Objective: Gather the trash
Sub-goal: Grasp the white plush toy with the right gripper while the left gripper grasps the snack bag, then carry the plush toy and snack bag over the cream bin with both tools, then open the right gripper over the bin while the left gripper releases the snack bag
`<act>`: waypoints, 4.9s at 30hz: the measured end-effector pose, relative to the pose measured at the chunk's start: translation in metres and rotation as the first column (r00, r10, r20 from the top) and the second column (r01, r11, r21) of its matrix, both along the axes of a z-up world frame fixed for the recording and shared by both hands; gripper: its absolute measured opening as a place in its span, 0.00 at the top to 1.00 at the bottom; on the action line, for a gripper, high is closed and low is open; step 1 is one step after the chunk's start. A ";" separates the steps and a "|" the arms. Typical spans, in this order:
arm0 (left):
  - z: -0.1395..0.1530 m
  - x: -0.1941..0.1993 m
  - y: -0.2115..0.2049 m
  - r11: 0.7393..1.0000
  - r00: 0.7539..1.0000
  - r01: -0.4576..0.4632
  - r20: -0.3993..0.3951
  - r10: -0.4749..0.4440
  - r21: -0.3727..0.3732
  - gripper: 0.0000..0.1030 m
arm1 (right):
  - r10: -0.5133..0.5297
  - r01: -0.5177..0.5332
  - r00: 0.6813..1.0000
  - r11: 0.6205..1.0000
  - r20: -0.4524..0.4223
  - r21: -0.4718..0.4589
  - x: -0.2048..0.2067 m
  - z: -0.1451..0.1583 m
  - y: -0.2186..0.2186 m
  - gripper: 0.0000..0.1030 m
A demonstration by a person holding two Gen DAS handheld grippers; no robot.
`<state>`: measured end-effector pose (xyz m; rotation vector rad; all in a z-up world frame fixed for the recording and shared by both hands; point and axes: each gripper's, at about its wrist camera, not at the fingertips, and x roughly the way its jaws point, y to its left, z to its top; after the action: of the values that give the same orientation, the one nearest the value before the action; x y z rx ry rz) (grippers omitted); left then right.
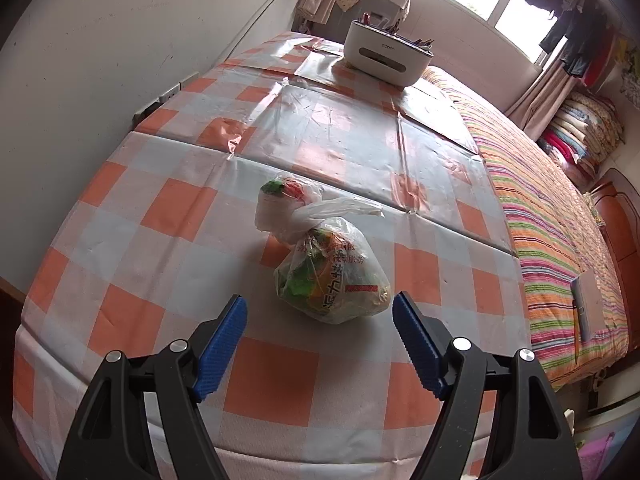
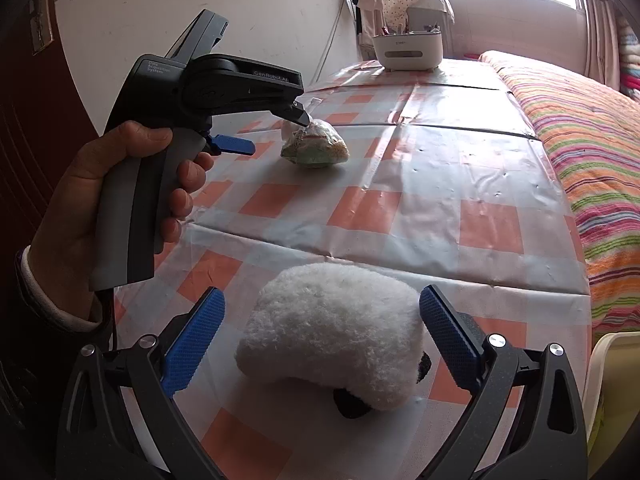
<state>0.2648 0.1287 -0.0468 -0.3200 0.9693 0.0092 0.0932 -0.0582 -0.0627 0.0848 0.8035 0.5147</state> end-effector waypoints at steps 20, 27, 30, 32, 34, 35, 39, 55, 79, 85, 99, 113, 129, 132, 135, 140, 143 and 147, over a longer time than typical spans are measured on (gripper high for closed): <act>-0.039 0.041 -0.010 0.998 1.000 -0.019 -0.021 0.017 -0.052 0.34 | -0.008 0.007 0.993 1.000 -0.115 -0.013 0.016 -0.020 0.000 0.10; -0.037 0.036 -0.009 0.998 1.000 -0.007 0.011 0.008 -0.055 0.44 | -0.008 0.011 0.995 1.000 -0.101 0.025 0.014 -0.018 -0.007 0.30; -0.034 0.032 -0.009 0.999 1.000 -0.007 0.024 0.008 -0.046 0.46 | -0.012 0.015 0.996 0.999 -0.090 0.032 0.013 -0.016 -0.009 0.34; -0.033 0.028 -0.009 0.999 0.999 -0.008 0.035 0.009 -0.036 0.47 | -0.018 0.022 0.996 0.999 -0.086 0.038 0.014 -0.015 -0.011 0.34; -0.030 0.023 -0.011 1.000 0.999 0.001 0.046 0.000 -0.024 0.47 | -0.024 0.028 0.996 0.999 -0.085 0.045 0.014 -0.014 -0.015 0.34; -0.029 0.021 -0.011 1.000 0.999 0.002 0.052 -0.001 -0.020 0.47 | -0.027 0.031 0.996 0.998 -0.084 0.050 0.012 -0.014 -0.016 0.34; -0.026 0.009 -0.011 1.000 0.998 0.005 0.064 -0.004 -0.022 0.47 | -0.045 0.050 0.996 0.997 -0.078 0.065 0.010 -0.014 -0.022 0.34; 0.011 -0.068 -0.022 0.998 0.983 0.047 0.179 -0.052 0.029 0.47 | -0.116 0.120 0.992 0.988 -0.044 0.100 -0.004 -0.007 -0.055 0.34; 0.015 -0.142 -0.071 0.973 0.948 0.216 0.220 -0.229 0.081 0.47 | -0.212 0.207 0.977 0.970 0.025 0.126 -0.041 0.008 -0.105 0.33; 0.015 -0.153 -0.086 0.962 0.935 0.264 0.224 -0.274 0.075 0.47 | -0.256 0.250 0.966 0.957 0.025 0.148 -0.052 0.009 -0.126 0.33; 0.019 -0.178 -0.137 0.913 0.880 0.399 0.243 -0.407 0.085 0.47 | -0.355 0.342 0.932 0.927 0.068 0.156 -0.071 0.015 -0.166 0.32; 0.024 -0.199 -0.182 0.863 0.826 0.500 0.258 -0.501 0.073 0.47 | -0.492 0.475 0.867 0.863 0.074 0.171 -0.093 0.011 -0.213 0.31; 0.026 -0.224 -0.235 0.798 0.761 0.598 0.265 -0.593 0.068 0.47 | -0.636 0.611 0.761 0.769 0.128 0.189 -0.122 0.009 -0.260 0.22; 0.026 -0.227 -0.245 0.788 0.751 0.612 0.264 -0.606 0.068 0.47 | -0.657 0.628 0.745 0.750 0.118 0.209 -0.123 0.008 -0.268 0.18; 0.025 -0.229 -0.253 0.780 0.744 0.623 0.259 -0.616 0.063 0.47 | -0.680 0.647 0.727 0.723 0.090 0.242 -0.127 0.005 -0.280 0.15; 0.023 -0.230 -0.266 0.770 0.738 0.635 0.248 -0.627 0.057 0.47 | -0.688 0.643 0.724 0.700 0.052 0.311 -0.129 0.004 -0.292 0.14; 0.022 -0.230 -0.271 0.768 0.739 0.638 0.242 -0.629 0.049 0.47 | -0.705 0.651 0.707 0.681 0.058 0.336 -0.134 0.007 -0.297 0.14; 0.021 -0.228 -0.283 0.762 0.735 0.646 0.234 -0.637 0.043 0.47 | -0.735 0.664 0.672 0.652 0.092 0.366 -0.142 0.013 -0.302 0.14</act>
<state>0.0369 -0.1541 -0.0257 -0.0027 0.8001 -0.6789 -0.0487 -0.3600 -0.0495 0.5993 0.3909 -0.1173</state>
